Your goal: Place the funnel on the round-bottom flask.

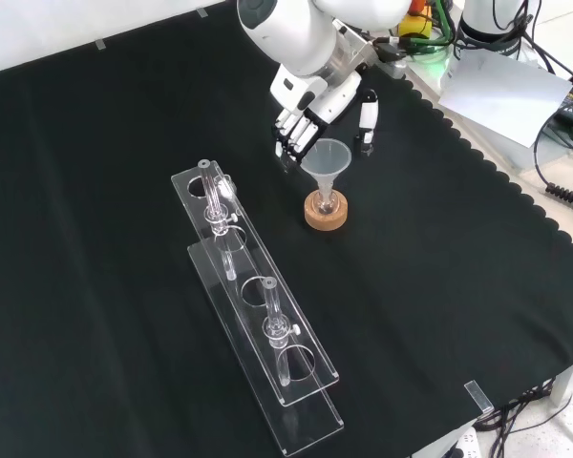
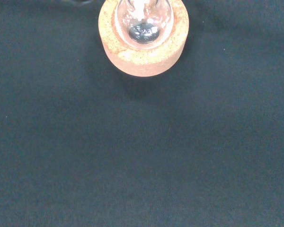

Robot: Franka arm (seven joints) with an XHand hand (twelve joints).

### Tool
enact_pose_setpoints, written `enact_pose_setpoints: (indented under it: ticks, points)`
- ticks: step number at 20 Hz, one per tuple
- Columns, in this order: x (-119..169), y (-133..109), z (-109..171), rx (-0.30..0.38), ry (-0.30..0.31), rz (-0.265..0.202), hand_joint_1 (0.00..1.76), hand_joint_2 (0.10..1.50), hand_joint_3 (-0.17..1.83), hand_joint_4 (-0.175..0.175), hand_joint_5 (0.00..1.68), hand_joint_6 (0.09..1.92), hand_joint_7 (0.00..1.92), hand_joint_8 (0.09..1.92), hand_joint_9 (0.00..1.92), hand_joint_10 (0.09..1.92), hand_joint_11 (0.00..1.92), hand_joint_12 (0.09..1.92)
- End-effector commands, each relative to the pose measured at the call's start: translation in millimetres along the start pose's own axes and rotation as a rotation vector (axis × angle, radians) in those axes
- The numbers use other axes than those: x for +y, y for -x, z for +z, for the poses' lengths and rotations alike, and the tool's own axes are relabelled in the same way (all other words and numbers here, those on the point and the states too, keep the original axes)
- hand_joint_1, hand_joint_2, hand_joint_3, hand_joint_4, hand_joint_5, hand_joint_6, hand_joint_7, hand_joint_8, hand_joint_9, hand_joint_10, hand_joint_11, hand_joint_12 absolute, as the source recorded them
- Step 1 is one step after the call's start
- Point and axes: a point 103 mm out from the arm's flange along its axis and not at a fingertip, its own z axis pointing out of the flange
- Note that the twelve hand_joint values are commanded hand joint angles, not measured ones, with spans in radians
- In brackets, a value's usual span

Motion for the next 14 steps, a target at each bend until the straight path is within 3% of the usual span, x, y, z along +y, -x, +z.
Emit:
enact_pose_setpoints:
  ticks: [1, 4, 5, 7, 9, 14]
  points:
    - [-4.6, -0.7, -1.7, -0.005, 0.022, 0.028, 0.72, 0.91, -0.17, -0.09, 0.05, 0.09, 0.0, 0.09, 0.0, 0.44, 0.0, 1.2]
    - [-10.6, 2.7, -9.8, -0.009, 0.096, 0.013, 0.71, 0.9, -0.17, -0.09, 0.04, 0.09, 0.0, 0.09, 0.0, 0.35, 0.0, 1.17]
    - [-13.4, 5.1, -13.8, -0.011, 0.147, 0.003, 0.71, 0.9, -0.17, -0.091, 0.04, 0.09, 0.0, 0.09, 0.0, 0.38, 0.0, 1.18]
    - [-18.0, 12.6, -21.1, 0.003, 0.225, -0.009, 0.7, 0.9, -0.17, -0.092, 0.08, 0.09, 0.03, 0.09, 0.0, 0.56, 0.0, 1.25]
    - [-20.7, 22.7, -28.1, 0.009, 0.258, -0.013, 0.7, 0.91, -0.17, -0.09, 0.15, 0.09, 0.11, 0.09, 0.07, 0.71, 0.0, 1.35]
    - [-20.6, 51.8, -40.4, 0.039, 0.297, -0.003, 0.71, 0.93, -0.17, -0.088, 0.22, 0.09, 0.02, 0.5, 0.15, 0.77, 0.0, 1.44]
